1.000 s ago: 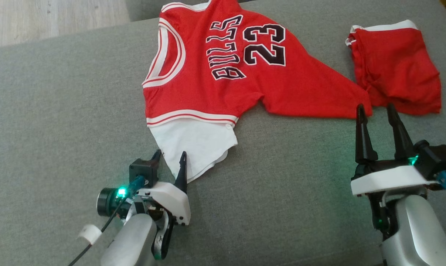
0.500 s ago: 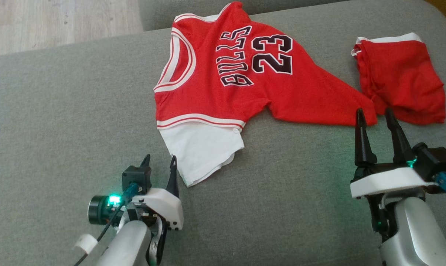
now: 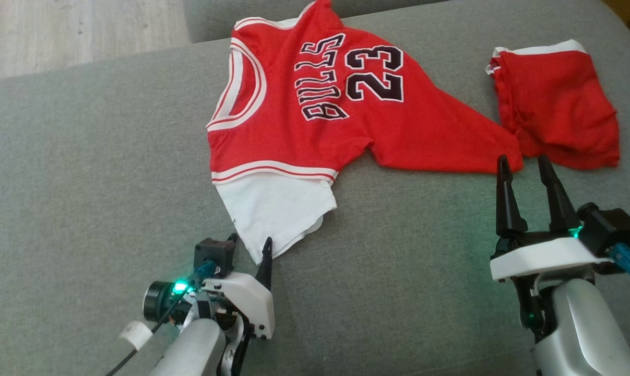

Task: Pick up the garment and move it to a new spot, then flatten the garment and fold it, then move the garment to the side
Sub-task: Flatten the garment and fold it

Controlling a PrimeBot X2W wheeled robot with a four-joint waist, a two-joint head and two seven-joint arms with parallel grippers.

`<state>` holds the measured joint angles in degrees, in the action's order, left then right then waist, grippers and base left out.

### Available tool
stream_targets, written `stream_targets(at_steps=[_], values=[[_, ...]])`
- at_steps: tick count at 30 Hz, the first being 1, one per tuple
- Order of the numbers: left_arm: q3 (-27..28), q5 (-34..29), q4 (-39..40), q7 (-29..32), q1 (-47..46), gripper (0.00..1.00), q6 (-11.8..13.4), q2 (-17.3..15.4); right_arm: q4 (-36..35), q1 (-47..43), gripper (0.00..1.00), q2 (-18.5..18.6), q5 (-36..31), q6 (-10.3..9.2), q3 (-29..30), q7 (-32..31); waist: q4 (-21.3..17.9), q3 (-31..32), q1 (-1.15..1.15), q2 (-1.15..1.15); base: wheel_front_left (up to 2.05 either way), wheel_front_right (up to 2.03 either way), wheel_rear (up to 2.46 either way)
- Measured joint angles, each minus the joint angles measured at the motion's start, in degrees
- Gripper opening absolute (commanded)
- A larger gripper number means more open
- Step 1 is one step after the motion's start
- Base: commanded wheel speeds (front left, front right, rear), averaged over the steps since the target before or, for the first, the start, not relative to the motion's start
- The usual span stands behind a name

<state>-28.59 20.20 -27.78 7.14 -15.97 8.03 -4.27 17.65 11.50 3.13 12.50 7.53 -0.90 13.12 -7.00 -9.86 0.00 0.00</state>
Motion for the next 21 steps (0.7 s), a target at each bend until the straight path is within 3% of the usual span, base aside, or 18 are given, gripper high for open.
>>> stream_targets(at_steps=[8,9,10,11,15,21], values=[[-0.7,0.0,1.2,2.2,-0.3,1.0,-0.3,-0.6,0.1,1.0,1.0,0.0,0.1,0.0,-0.4,0.1,-1.5,-1.0,0.0,0.0,0.0,0.0,0.0],[-0.8,0.1,1.3,2.5,-0.4,0.92,-0.5,-0.6,0.1,1.0,1.0,0.0,0.1,0.0,-0.4,0.1,-1.7,-1.1,0.0,0.0,0.0,0.0,0.0],[-0.9,0.4,1.4,2.5,-0.4,0.43,-0.5,-0.7,0.1,1.0,1.0,0.0,0.1,0.0,-0.4,0.1,-1.8,-1.1,0.0,0.0,0.0,0.0,0.0],[-0.9,0.7,1.5,2.6,-0.5,0.02,-0.9,-0.7,0.1,1.0,1.0,0.0,0.1,0.0,-0.4,0.2,-1.9,-1.1,0.0,0.0,0.0,0.0,0.0],[-1.2,1.8,1.7,2.0,-0.4,0.0,-1.6,-0.5,0.4,1.0,1.0,0.0,0.1,0.0,-0.3,0.5,-1.9,-0.8,0.0,0.0,0.0,0.0,0.0],[0.8,2.6,2.8,-4.9,-0.1,0.0,-0.9,-0.5,0.9,1.0,1.0,0.0,0.0,0.0,-0.1,0.6,-1.1,-0.1,0.0,0.0,0.0,0.0,0.0]])
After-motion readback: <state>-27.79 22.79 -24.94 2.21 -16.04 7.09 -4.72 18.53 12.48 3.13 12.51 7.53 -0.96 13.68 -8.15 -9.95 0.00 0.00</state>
